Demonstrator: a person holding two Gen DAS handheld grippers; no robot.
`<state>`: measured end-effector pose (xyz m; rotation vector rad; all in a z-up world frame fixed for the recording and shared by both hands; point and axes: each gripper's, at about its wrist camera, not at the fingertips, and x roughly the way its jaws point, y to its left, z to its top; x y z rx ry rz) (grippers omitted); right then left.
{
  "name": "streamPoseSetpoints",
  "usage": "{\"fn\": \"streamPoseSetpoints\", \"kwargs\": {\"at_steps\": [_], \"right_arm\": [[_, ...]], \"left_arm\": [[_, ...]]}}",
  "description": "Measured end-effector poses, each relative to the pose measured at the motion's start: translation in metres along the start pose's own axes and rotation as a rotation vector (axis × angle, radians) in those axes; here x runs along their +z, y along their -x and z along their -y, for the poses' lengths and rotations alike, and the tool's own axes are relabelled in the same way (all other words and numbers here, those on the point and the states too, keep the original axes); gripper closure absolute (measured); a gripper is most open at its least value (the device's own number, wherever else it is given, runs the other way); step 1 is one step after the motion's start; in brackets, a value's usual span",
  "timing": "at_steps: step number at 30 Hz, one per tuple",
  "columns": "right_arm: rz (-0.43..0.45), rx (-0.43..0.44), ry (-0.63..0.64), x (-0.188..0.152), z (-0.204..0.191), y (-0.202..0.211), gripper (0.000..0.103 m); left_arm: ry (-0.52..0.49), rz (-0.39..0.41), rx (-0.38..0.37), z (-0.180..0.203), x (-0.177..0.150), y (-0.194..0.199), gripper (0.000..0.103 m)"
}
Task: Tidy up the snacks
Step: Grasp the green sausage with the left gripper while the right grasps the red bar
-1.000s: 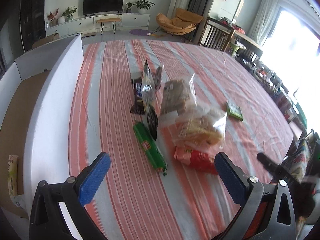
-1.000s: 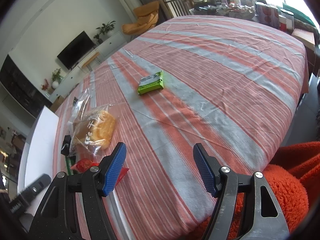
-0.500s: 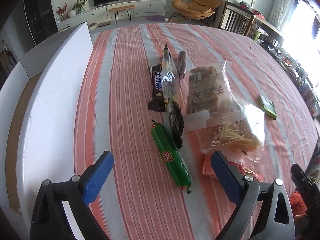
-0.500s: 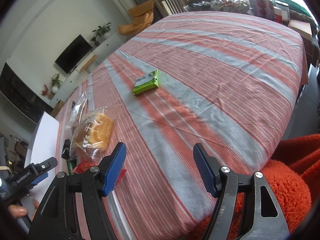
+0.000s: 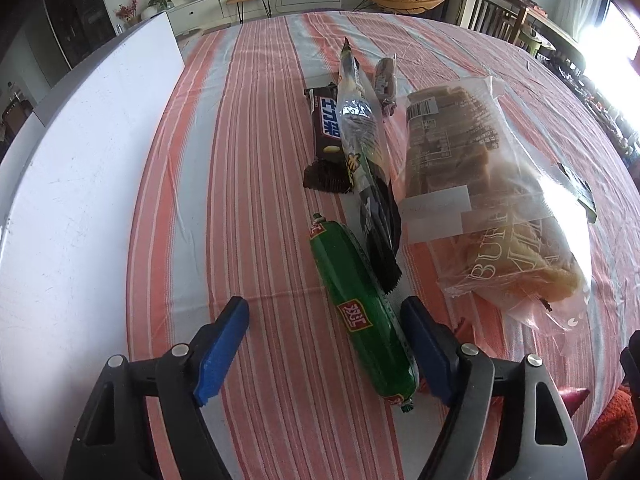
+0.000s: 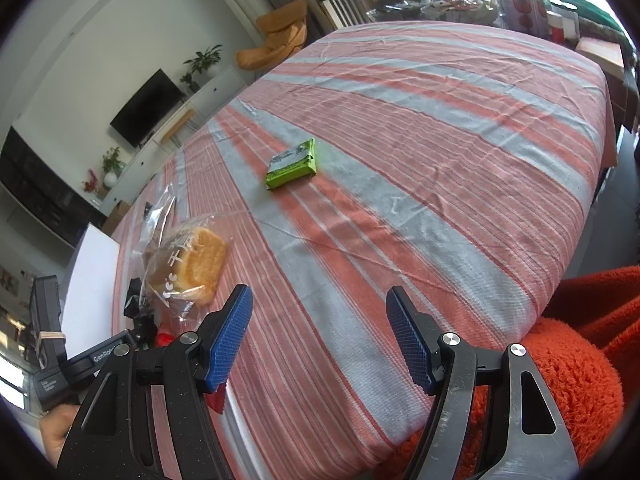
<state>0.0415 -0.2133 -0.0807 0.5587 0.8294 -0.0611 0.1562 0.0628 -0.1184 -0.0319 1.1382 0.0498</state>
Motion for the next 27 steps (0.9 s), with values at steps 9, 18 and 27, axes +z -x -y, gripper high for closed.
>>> {"fn": "streamPoseSetpoints", "kwargs": {"at_steps": [9,18,27], "right_arm": [[0.001,0.0,0.0,0.0,0.001,0.0,0.03],[0.001,0.001,-0.001,0.0,0.001,0.001,0.03],[0.002,0.002,-0.002,0.0,0.002,0.001,0.03]], "left_arm": [[-0.014,0.005,-0.014,0.004,-0.002,0.003,0.039],[-0.032,0.01,-0.026,0.006,-0.01,0.011,0.079],[-0.003,0.007,-0.067,0.001,-0.019,0.017,0.08]]}}
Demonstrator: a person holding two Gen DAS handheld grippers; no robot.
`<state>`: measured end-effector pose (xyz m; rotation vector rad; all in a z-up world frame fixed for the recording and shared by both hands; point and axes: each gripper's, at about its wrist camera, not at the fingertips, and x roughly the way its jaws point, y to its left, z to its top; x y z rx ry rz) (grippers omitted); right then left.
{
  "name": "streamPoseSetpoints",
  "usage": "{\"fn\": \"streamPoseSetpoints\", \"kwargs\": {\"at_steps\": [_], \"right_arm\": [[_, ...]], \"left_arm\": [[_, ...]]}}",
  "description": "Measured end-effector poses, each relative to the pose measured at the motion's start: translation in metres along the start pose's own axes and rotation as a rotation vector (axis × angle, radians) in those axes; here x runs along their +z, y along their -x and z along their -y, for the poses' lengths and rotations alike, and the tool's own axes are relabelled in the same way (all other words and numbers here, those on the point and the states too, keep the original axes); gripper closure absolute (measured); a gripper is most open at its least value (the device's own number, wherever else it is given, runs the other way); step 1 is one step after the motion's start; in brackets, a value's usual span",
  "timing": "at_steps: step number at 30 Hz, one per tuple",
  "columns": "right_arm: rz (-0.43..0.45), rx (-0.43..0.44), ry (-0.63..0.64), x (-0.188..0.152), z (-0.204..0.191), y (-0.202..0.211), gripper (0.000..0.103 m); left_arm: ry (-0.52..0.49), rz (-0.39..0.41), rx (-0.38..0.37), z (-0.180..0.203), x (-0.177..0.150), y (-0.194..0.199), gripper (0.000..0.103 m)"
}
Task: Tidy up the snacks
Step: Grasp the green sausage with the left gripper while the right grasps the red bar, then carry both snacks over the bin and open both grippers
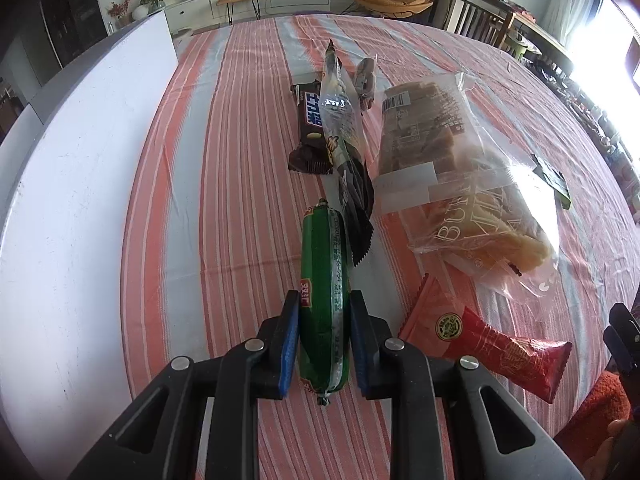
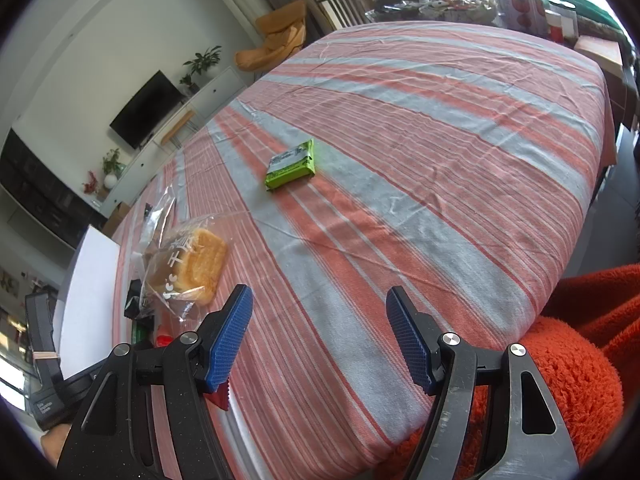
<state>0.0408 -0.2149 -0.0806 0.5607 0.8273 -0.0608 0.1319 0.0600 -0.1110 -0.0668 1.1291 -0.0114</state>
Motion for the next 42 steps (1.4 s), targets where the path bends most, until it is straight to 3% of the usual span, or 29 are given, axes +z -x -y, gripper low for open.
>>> {"fn": "streamPoseSetpoints", "kwargs": {"at_steps": [9,14,16,18,20,22,27,31,32,34,35,37,42], "right_arm": [[0.005,0.014,-0.007,0.0,0.001,0.002,0.03],[0.006,0.15,-0.02,0.015,0.007,0.01,0.029],[-0.042,0.227,0.093,0.025,-0.008,0.008,0.029],[-0.166,0.296,0.275,0.026,-0.037,-0.003,0.029],[-0.273,0.325,0.465,0.015,-0.07,-0.012,0.029],[-0.3,0.331,0.644,-0.002,-0.1,-0.015,0.029],[-0.391,0.231,0.982,-0.046,-0.157,-0.05,0.032],[-0.46,0.127,1.135,-0.07,-0.176,-0.078,0.036],[-0.452,0.149,1.129,-0.069,-0.177,-0.078,0.038],[-0.474,0.144,1.097,-0.064,-0.178,-0.08,0.067],[-0.478,0.134,1.075,-0.061,-0.178,-0.082,0.076],[-0.494,0.139,1.019,-0.051,-0.174,-0.081,0.083],[-0.502,0.221,0.863,-0.04,-0.163,-0.068,0.086]], "left_arm": [[-0.002,0.032,-0.05,0.004,-0.012,0.029,0.08],[0.001,0.08,-0.096,0.0,-0.02,0.064,0.08],[0.004,0.103,-0.112,-0.004,-0.023,0.08,0.08],[0.003,0.123,-0.125,-0.008,-0.026,0.093,0.08],[0.003,0.139,-0.139,-0.011,-0.029,0.105,0.08],[0.003,0.155,-0.155,-0.014,-0.031,0.116,0.08],[0.008,0.199,-0.187,-0.022,-0.035,0.142,0.08],[0.006,0.234,-0.186,-0.03,-0.038,0.159,0.08],[0.007,0.236,-0.187,-0.033,-0.039,0.162,0.08],[0.014,0.237,-0.19,-0.037,-0.04,0.164,0.08],[0.016,0.238,-0.189,-0.04,-0.041,0.166,0.08],[0.023,0.242,-0.185,-0.045,-0.043,0.168,0.08],[0.048,0.251,-0.181,-0.058,-0.05,0.174,0.08]]}}
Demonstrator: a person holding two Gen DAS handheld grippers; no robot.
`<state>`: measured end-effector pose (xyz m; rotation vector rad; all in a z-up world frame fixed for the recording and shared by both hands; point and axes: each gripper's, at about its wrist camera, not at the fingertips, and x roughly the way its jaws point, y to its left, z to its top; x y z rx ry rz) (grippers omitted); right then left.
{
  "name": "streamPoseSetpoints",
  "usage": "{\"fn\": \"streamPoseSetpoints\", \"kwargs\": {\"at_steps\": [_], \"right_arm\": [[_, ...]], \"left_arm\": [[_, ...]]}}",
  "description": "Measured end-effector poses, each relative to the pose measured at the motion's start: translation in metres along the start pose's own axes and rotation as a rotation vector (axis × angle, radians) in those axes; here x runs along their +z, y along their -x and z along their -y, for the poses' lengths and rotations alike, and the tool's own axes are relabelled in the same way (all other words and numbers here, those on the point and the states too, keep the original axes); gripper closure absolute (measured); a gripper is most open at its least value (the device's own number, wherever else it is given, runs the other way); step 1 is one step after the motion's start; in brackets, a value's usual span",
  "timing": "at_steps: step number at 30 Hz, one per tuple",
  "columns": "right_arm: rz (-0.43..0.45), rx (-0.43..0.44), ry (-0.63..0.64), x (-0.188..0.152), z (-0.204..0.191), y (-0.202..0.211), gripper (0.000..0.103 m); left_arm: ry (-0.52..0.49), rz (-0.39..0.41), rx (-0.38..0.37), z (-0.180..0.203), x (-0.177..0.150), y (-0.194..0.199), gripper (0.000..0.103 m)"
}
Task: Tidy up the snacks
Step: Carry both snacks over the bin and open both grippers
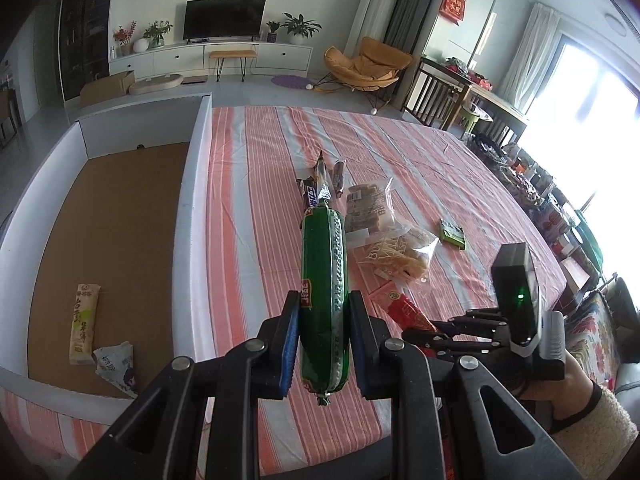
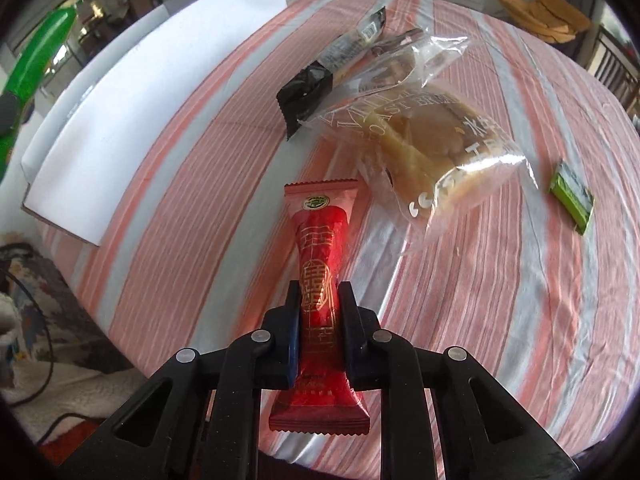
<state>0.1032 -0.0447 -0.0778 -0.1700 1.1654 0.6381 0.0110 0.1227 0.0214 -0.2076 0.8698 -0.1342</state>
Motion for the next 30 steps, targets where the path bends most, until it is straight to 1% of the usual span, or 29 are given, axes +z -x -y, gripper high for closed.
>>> {"fn": "streamPoseSetpoints", "kwargs": {"at_steps": [5,8,10,13,15,19,21,24,27,30], "right_arm": [[0.094,0.142,-0.127,0.006,0.003,0.029,0.087],[0.146,0.201,-0.165,0.01,-0.002,0.048,0.087],[0.176,0.234,-0.181,0.019,-0.006,0.059,0.087],[0.219,0.29,-0.201,0.034,-0.019,0.076,0.087],[0.247,0.327,-0.199,0.036,-0.036,0.094,0.087],[0.286,0.426,-0.194,0.068,-0.074,0.111,0.087],[0.293,0.476,-0.194,0.085,-0.093,0.112,0.087],[0.289,0.512,-0.197,0.111,-0.121,0.103,0.087],[0.268,0.521,-0.204,0.133,-0.142,0.081,0.087],[0.234,0.516,-0.206,0.144,-0.158,0.056,0.087]], "left_arm": [[0.019,0.028,0.003,-0.01,0.006,0.012,0.08],[0.033,0.052,0.009,-0.02,0.012,0.023,0.08],[0.044,0.068,0.019,-0.031,0.017,0.03,0.08],[0.065,0.095,0.055,-0.052,0.023,0.04,0.08],[0.083,0.105,0.09,-0.07,0.026,0.043,0.08],[0.138,0.106,0.159,-0.113,0.03,0.044,0.08],[0.165,0.106,0.198,-0.133,0.03,0.044,0.08],[0.206,0.101,0.256,-0.163,0.028,0.041,0.08],[0.24,0.092,0.319,-0.188,0.022,0.037,0.08],[0.265,0.07,0.365,-0.206,0.012,0.03,0.08]]}}
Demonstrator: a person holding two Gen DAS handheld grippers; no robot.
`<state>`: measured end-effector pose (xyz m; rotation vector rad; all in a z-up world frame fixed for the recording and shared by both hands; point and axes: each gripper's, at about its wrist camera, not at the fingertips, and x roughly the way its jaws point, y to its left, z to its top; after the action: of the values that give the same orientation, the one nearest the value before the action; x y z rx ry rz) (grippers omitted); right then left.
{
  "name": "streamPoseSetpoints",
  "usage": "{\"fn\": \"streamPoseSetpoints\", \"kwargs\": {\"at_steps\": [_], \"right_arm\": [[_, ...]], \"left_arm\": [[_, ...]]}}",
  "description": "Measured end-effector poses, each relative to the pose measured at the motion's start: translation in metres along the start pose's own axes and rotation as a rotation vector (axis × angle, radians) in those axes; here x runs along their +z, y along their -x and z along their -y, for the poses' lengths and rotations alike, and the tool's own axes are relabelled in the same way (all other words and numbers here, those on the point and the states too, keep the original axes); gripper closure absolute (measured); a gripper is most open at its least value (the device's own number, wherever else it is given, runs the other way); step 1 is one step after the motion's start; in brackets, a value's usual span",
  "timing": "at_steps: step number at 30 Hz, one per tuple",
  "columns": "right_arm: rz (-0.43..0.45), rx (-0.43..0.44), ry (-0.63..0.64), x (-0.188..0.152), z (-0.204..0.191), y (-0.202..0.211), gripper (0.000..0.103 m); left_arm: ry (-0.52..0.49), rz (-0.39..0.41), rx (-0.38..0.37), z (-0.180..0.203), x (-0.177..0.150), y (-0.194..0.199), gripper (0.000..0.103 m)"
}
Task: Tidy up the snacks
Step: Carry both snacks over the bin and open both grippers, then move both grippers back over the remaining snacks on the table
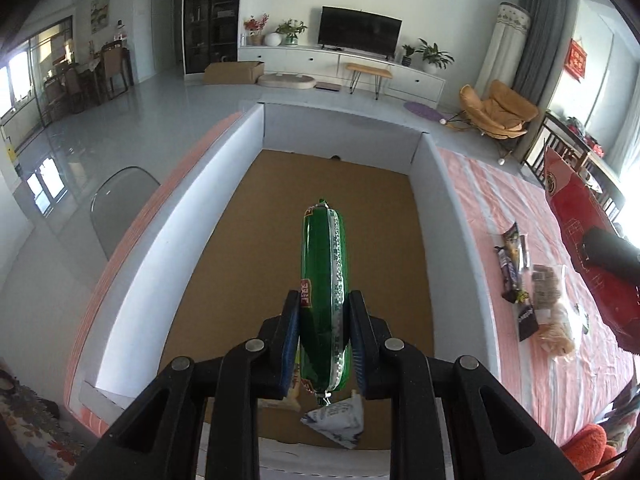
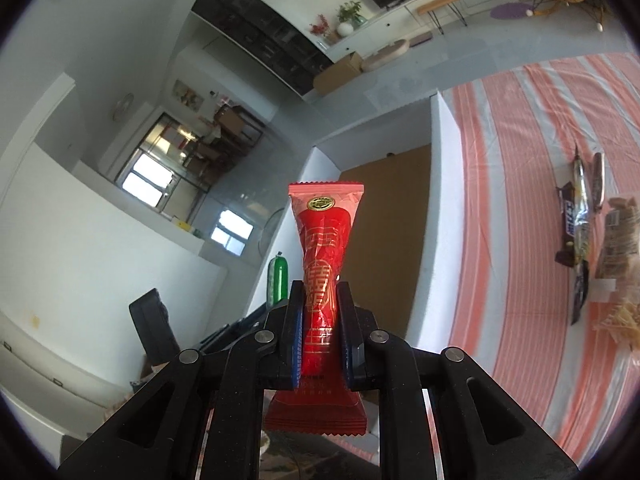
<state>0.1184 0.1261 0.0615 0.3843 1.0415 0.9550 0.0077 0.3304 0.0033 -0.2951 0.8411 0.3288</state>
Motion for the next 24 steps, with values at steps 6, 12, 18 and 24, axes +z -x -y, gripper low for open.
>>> {"fn": "streamPoseSetpoints", "kwargs": {"at_steps": [6,12,18,24], "right_arm": [[-0.014,-0.143,0.004,-0.013,0.016,-0.026,0.036],[0.117,-0.393,0.08,-0.033,0.052,0.024,0.034],[0.312,-0.739,0.041,-0.079,0.126,0.111,0.033],[0.398,-0.955,-0.207,-0.13,0.221,0.178,0.033]], "left_arm": [[-0.009,-0.027,0.073,0.0,-0.014,-0.021,0.055],[-0.074,0.049,0.039,0.036,-0.022,-0.013,0.013],[-0.17,0.072,-0.143,0.112,-0.03,0.011,0.013],[-0.329,0.018,-0.334,0.219,-0.054,0.025,0.008]]}}
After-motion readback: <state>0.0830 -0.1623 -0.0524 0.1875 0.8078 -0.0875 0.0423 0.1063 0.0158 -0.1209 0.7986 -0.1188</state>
